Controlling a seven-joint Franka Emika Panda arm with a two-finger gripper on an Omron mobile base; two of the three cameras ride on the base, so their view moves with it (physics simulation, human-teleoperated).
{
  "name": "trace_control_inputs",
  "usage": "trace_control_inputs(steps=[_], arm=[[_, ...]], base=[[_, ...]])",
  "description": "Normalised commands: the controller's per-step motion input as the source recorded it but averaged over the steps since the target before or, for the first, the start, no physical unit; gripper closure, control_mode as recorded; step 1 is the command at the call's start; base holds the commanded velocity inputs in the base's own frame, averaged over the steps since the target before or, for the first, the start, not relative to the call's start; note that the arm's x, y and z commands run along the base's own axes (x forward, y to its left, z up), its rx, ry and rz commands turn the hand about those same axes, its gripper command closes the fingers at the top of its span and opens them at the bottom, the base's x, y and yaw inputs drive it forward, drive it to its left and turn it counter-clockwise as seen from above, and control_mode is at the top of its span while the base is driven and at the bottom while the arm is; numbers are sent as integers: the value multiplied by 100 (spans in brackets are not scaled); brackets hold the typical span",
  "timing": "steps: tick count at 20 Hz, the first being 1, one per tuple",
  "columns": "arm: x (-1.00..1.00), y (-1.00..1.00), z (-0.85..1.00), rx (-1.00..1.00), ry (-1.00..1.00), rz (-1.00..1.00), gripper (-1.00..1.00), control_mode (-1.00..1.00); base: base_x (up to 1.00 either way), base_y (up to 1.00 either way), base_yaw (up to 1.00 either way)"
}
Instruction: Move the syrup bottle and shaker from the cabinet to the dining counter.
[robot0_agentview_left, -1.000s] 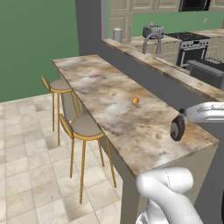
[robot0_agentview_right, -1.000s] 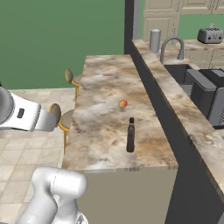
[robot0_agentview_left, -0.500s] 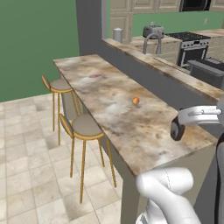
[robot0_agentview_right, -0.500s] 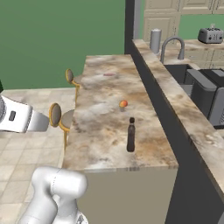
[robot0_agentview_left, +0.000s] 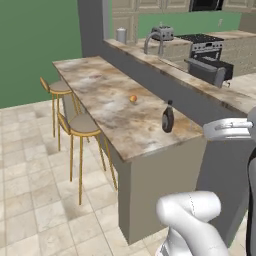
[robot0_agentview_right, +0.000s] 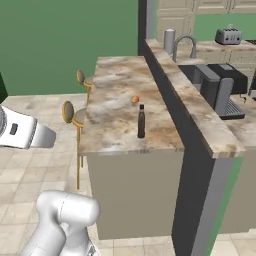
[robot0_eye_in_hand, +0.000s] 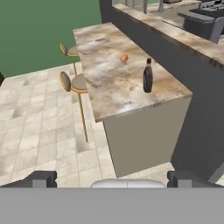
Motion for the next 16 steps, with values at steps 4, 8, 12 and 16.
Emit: trace_control_inputs(steps=[4, 8, 12, 16], arm=[[0, 0, 0, 0, 0, 0, -100, 100], [0, 0, 0, 0, 0, 0, -100, 100], [0, 0, 0, 0, 0, 0, -100, 100], [0, 0, 0, 0, 0, 0, -100, 100]], base=[[-100, -85, -23], [-89, -90, -45], [-45, -70, -60], [0, -90, -70]])
